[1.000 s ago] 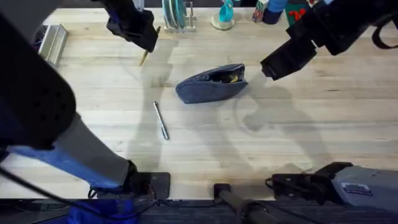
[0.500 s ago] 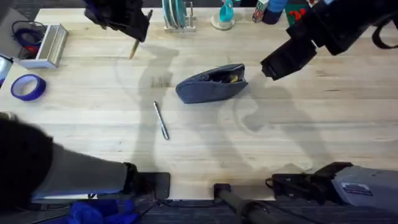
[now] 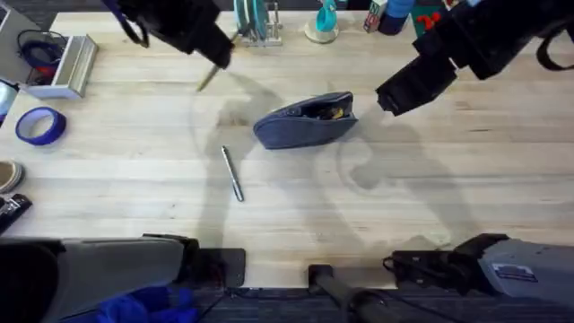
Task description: Unzip the bag, pick up the pens from the table one at a time and place them inside, then zip the bag closed.
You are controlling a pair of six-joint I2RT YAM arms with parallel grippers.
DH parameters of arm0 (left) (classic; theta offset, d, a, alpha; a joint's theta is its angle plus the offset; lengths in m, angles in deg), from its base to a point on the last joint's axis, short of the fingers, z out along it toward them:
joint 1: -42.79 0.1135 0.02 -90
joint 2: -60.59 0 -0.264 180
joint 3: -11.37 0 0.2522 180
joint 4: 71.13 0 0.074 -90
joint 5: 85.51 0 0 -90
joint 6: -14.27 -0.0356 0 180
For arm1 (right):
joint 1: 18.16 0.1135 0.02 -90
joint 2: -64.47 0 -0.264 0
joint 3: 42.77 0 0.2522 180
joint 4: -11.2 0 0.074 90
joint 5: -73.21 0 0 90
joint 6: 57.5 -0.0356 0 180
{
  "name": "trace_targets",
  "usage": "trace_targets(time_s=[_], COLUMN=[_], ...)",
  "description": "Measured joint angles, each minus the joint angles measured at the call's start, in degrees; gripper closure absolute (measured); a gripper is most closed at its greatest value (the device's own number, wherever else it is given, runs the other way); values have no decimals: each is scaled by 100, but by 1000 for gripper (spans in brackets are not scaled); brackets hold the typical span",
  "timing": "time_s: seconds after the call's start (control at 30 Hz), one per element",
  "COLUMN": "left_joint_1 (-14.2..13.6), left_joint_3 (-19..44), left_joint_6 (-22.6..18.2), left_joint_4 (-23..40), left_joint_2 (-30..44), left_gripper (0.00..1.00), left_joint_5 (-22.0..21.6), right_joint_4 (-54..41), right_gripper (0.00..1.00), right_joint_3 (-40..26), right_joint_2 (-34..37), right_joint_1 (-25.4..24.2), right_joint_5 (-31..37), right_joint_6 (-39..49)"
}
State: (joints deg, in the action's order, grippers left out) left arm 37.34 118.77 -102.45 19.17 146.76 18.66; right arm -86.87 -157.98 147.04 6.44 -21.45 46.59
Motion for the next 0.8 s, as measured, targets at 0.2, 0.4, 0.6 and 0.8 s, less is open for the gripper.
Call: trace_targets(time_s=[0.2, 0.4, 0.6, 0.8], left_joint_1=[-512, -935, -1212, -1318], left_joint_3=[0, 0, 0, 0], left_joint_6=[-444, -623, -1161, -1830], left_joint_4=[-9, -56, -96, -167], left_joint_2=[0, 0, 0, 0], left_gripper=[958, 958, 959, 959], left_joint_5=[303, 419, 734, 1173], right_joint_4=[0, 2, 1, 1], right_gripper=[6, 5, 5, 6], right_joint_3=[0, 0, 0, 0], right_joint_2=[1, 1, 1, 0], right_joint_1=[0, 0, 0, 0], right_joint_5=[0, 0, 0, 0], right_joint_6=[2, 2, 2, 1])
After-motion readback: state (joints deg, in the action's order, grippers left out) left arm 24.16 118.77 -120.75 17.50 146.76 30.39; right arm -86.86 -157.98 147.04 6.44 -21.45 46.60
